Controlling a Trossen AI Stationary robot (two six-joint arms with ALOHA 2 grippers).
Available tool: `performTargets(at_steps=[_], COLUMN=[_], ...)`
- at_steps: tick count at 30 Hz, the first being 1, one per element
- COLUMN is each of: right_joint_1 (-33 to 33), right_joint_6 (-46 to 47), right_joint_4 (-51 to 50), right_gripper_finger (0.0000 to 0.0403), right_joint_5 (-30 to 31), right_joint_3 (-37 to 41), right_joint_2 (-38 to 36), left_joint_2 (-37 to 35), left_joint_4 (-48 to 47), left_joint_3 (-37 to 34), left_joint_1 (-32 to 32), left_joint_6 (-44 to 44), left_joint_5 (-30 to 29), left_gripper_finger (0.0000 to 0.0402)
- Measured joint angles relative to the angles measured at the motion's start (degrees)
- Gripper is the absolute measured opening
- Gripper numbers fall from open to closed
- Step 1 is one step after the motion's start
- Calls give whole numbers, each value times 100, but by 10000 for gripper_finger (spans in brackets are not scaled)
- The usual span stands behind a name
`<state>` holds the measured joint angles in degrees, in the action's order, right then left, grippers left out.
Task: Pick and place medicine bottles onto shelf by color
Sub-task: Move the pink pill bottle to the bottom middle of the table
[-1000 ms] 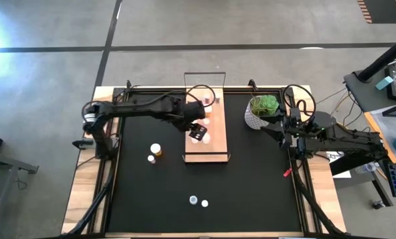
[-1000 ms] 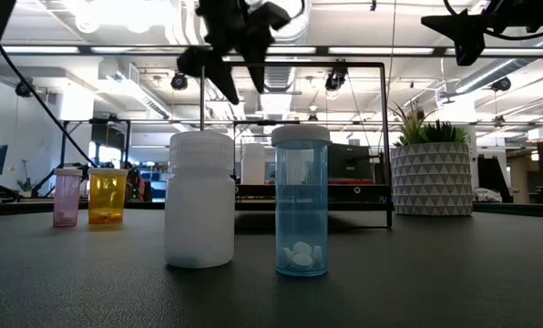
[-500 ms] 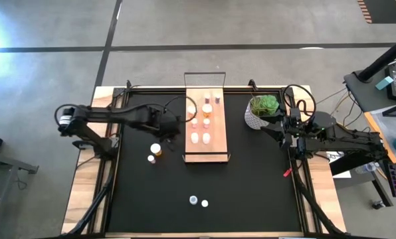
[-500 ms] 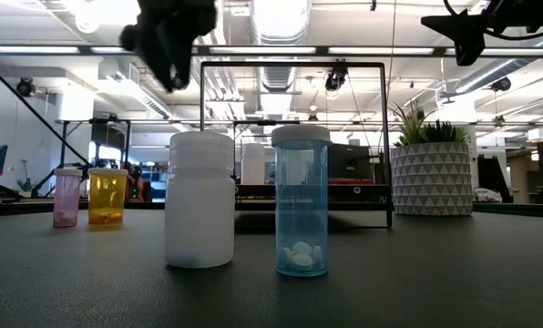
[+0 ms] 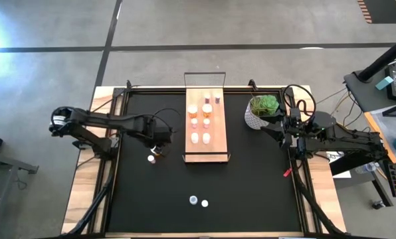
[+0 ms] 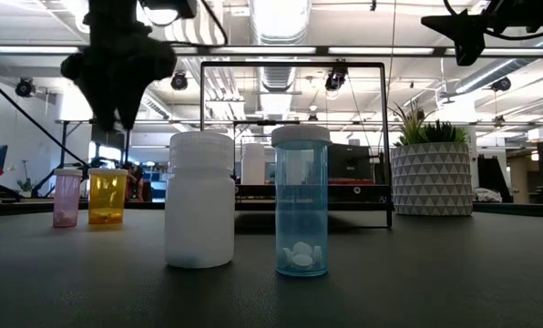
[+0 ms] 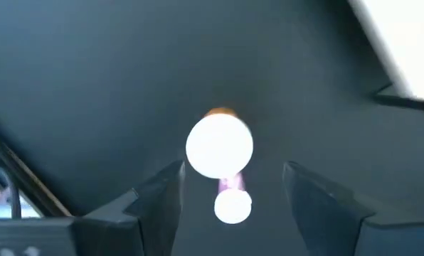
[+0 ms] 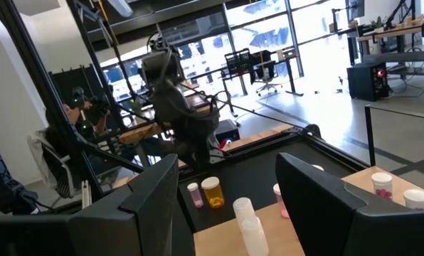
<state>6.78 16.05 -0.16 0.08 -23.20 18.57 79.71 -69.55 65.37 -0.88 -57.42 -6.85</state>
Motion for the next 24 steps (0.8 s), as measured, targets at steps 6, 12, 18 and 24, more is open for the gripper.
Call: performTargets(at_steps=[6, 12, 18, 24], right_joint_1=[0, -2, 0, 0], right_joint_6=[0, 0, 0, 0], right_joint_4=[-1, 0, -1, -1], right_gripper_finger=[226, 226, 226, 226], right_joint_5=[-1, -2, -2, 0], right_joint_3=[1, 0, 0, 1], right_joint_2=[-1, 0, 0, 0], left_joint_2=[3, 6, -75, -101], left_joint_4=[152, 193, 21, 85], left_joint_3=[-269, -394, -394, -575], left_joint_1=[-20, -46, -475, -1091], left_joint_6=[-333, -527, -527, -829], left_joint_5=[15, 10, 67, 244], left_gripper_finger=[222, 222, 222, 222])
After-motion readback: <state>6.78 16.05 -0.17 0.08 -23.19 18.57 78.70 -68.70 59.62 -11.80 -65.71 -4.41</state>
